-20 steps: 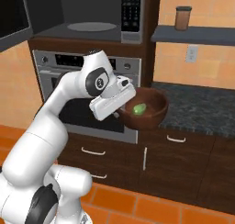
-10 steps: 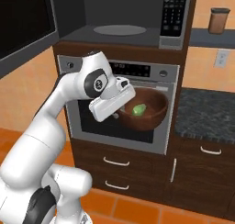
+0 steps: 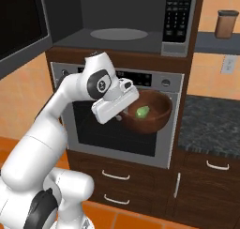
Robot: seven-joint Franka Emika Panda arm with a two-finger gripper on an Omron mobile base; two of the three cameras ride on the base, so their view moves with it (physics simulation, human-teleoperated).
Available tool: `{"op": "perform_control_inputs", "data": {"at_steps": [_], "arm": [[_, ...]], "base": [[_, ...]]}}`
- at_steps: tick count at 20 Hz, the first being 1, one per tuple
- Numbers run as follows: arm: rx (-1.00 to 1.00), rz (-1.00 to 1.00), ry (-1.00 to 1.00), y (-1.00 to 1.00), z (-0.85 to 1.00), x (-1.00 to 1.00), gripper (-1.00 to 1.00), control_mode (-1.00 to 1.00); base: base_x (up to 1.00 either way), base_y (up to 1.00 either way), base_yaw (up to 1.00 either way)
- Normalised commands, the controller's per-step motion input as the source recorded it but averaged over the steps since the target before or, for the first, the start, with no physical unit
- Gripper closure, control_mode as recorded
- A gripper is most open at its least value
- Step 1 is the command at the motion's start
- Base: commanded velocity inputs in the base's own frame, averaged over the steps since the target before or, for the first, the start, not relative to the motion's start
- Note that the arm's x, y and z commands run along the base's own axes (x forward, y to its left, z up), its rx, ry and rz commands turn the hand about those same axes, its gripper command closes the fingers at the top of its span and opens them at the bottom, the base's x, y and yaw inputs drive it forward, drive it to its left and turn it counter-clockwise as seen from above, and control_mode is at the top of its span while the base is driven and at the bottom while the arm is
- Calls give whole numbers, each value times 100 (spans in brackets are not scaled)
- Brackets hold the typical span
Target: Pick the corn from the sink and place it in the bowl. Then pick the bowl and place it in the microwave. Then close the microwave door and press the start button.
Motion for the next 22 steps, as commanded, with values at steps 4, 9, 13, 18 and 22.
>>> {"op": "perform_control_inputs", "data": {"at_steps": [4, 9, 13, 18, 22], "arm": [[0, 0, 0, 0, 0, 0, 100, 100], [0, 0, 0, 0, 0, 0, 100, 100], [0, 0, 0, 0, 0, 0, 100, 100], [0, 0, 0, 0, 0, 0, 100, 100], [0, 0, 0, 0, 0, 0, 100, 100]], "base": [[46, 4, 0], [40, 8, 0], [40, 10, 0], [46, 19, 0], [19, 24, -3]]}}
